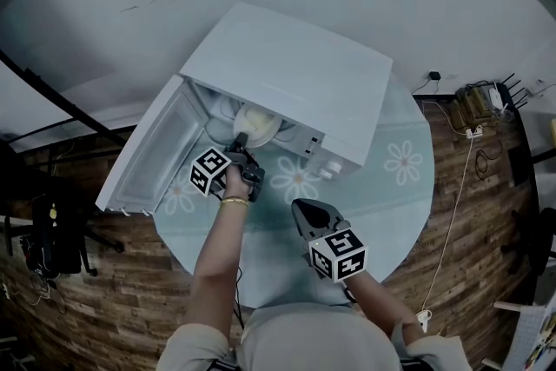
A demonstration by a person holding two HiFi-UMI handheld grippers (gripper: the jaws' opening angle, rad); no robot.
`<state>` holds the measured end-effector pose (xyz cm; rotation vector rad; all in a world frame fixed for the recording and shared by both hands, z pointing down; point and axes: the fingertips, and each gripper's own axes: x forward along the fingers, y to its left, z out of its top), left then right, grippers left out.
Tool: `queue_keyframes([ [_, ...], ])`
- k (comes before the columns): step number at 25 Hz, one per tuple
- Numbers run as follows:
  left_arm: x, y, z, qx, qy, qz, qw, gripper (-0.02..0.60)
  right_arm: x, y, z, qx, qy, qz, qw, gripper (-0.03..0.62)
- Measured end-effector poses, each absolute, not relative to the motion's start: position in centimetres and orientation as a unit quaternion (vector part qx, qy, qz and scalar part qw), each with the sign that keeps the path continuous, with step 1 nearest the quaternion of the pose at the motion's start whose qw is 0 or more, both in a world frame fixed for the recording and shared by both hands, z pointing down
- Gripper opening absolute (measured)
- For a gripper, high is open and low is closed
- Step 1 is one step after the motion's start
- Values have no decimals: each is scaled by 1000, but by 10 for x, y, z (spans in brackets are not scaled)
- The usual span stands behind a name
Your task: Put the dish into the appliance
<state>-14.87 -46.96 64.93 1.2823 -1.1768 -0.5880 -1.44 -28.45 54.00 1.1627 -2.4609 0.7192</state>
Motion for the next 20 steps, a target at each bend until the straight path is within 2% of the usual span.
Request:
queue_keyframes([
  [20, -139, -499, 650, 561, -515, -251, 597, 41, -6, -290, 548, 418, -854, 265, 160, 5],
])
